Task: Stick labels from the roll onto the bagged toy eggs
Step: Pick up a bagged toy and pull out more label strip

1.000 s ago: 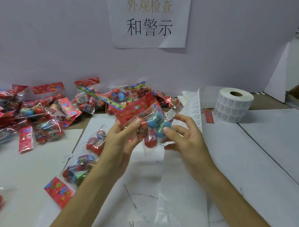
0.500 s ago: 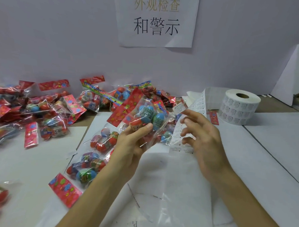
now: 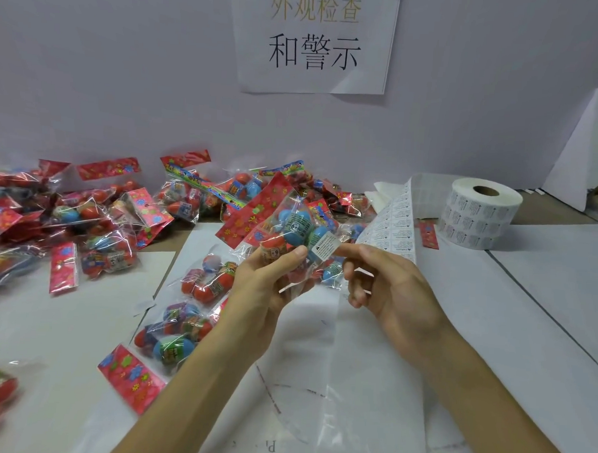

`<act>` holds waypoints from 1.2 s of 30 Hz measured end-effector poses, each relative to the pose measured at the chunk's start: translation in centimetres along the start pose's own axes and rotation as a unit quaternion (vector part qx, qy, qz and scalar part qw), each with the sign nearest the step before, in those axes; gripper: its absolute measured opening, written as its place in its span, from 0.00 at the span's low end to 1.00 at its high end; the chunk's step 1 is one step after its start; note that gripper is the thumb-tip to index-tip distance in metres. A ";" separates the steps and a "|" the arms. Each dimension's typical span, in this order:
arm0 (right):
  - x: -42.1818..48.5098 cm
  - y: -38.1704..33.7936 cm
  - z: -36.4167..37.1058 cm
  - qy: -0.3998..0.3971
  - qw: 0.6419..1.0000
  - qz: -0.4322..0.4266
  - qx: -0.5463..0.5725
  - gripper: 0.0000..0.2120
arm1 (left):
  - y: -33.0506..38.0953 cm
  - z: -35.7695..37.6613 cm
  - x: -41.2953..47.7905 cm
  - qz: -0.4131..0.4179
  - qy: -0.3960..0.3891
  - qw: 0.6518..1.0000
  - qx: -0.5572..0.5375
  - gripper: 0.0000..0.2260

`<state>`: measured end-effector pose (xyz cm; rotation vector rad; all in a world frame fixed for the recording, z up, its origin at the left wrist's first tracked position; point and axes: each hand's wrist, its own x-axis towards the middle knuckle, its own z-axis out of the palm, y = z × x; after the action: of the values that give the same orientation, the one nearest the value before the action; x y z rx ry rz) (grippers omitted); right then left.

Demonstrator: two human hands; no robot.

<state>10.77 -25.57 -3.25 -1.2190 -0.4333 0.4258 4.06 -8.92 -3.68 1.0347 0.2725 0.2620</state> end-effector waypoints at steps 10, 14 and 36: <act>-0.1 0.1 0.1 0.008 1.000 -0.002 -0.024 0.16 | -0.2 0.0 0.0 0.012 -0.007 0.999 0.029 0.26; -0.1 0.1 0.1 0.010 0.999 0.000 -0.034 0.15 | -0.3 0.0 0.0 0.024 -0.009 0.998 0.050 0.26; -0.3 -0.1 0.5 0.018 0.998 0.006 -0.065 0.16 | -0.6 -0.2 0.4 0.043 0.035 0.993 0.104 0.27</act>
<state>10.27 -25.36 -3.02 -1.3543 -0.4281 0.3898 4.44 -8.94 -4.31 1.2456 0.3245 0.3542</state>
